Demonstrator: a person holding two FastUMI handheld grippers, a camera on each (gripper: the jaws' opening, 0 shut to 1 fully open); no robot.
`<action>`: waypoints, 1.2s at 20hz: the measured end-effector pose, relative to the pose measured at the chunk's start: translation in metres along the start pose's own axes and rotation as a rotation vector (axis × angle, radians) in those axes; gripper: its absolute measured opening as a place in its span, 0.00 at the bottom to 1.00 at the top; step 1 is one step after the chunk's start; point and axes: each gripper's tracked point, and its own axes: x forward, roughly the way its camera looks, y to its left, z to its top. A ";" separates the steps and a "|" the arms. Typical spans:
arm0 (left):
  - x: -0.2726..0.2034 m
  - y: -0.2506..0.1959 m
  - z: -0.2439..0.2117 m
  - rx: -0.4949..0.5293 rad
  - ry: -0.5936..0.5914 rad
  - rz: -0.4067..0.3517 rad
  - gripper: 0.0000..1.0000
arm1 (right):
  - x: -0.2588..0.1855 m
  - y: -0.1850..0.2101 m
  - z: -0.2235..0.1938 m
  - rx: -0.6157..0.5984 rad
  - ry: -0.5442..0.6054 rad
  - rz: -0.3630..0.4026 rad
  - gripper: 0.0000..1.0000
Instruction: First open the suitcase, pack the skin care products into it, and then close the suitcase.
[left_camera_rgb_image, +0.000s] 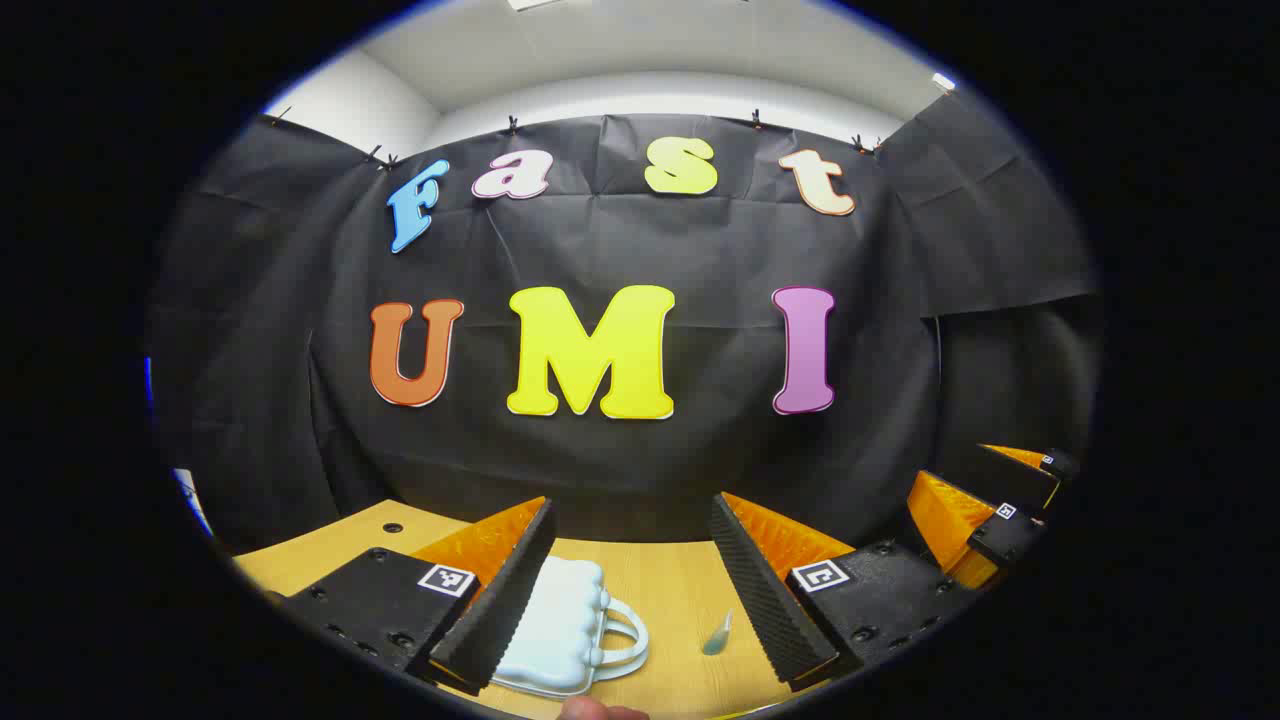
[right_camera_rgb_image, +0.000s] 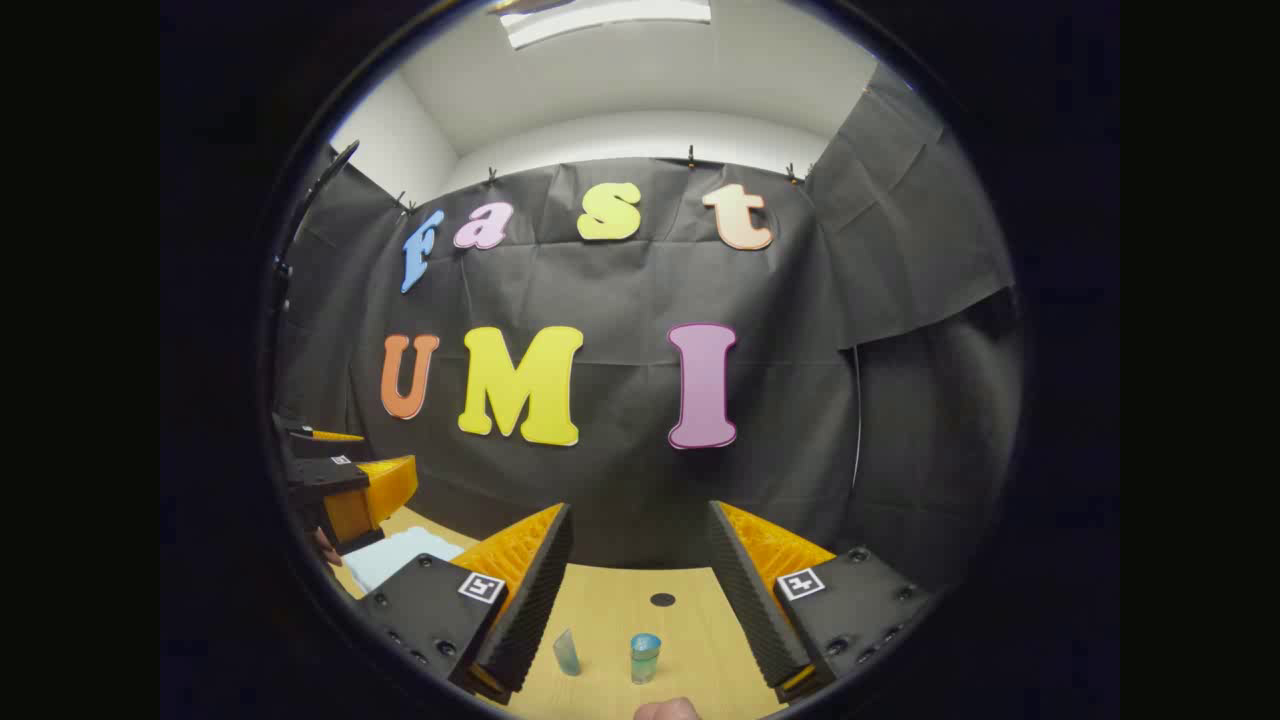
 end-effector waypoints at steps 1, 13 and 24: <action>0.001 -0.001 -0.001 -0.005 -0.002 0.002 0.99 | 0.003 -0.003 0.000 0.001 0.001 0.002 0.80; 0.001 -0.008 -0.042 -0.035 0.080 0.010 0.99 | 0.011 -0.009 -0.021 0.015 0.031 0.021 0.80; 0.010 -0.018 -0.103 0.117 0.162 -0.110 0.99 | 0.004 -0.019 -0.051 -0.038 0.094 0.027 0.80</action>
